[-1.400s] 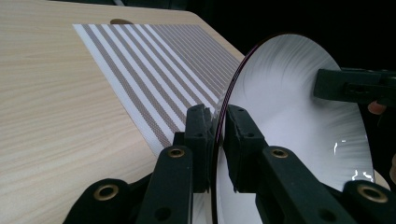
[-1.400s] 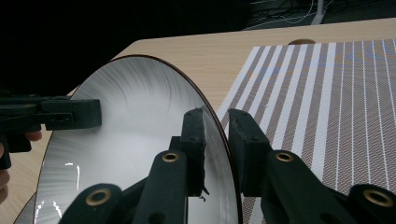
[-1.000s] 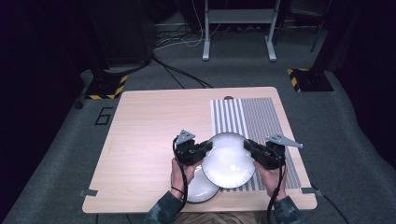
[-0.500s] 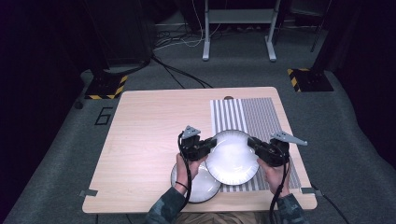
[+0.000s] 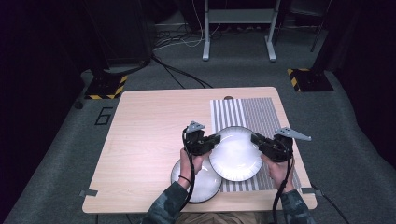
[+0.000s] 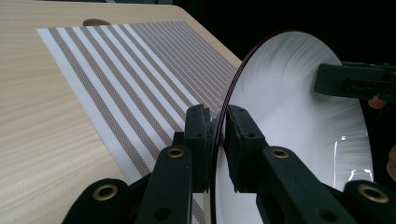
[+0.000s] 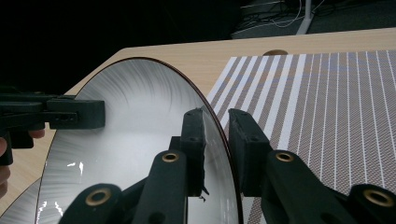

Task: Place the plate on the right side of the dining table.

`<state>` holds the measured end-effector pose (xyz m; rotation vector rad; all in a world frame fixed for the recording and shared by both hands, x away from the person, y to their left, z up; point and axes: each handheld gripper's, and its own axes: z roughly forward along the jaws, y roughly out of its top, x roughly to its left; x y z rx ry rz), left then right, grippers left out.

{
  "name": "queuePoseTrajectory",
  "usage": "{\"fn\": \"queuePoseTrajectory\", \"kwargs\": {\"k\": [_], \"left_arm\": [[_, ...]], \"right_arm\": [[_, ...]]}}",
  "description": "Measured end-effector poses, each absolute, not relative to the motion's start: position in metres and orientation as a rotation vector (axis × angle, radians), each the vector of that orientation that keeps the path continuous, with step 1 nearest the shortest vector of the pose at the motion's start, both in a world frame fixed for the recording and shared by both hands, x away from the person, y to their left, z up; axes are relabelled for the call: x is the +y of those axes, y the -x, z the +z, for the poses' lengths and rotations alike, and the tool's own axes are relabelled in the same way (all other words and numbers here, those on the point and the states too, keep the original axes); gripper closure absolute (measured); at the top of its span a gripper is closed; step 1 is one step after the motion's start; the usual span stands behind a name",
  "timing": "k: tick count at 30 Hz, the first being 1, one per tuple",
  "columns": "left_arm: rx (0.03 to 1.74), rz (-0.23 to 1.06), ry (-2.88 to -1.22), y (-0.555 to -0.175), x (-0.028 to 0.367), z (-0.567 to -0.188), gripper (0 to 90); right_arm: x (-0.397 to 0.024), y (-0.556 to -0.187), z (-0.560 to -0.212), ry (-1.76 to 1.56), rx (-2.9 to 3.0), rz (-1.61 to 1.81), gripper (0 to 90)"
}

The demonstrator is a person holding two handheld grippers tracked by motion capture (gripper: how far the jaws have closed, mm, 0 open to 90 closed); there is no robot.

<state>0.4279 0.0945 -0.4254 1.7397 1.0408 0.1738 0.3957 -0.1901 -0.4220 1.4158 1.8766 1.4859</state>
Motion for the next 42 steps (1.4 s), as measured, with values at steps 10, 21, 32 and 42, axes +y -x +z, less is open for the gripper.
{"fn": "queuePoseTrajectory", "kwargs": {"k": [10,21,32,42], "left_arm": [[1.043,0.163,-1.751,-0.438,0.086,-0.421,79.3],[1.046,0.152,-1.758,-0.449,0.080,-0.417,79.1],[1.037,0.131,-1.765,-0.459,0.071,-0.415,78.9],[1.022,0.140,-1.776,-0.466,0.062,-0.410,79.0]], "right_arm": [[-0.199,-0.404,-0.421,-1.445,1.872,1.511,76.4],[-0.205,-0.414,-0.418,-1.450,1.871,1.520,76.4],[-0.213,-0.420,-0.414,-1.441,1.860,1.512,76.0],[-0.222,-0.426,-0.414,-1.441,1.848,1.529,76.1]]}}
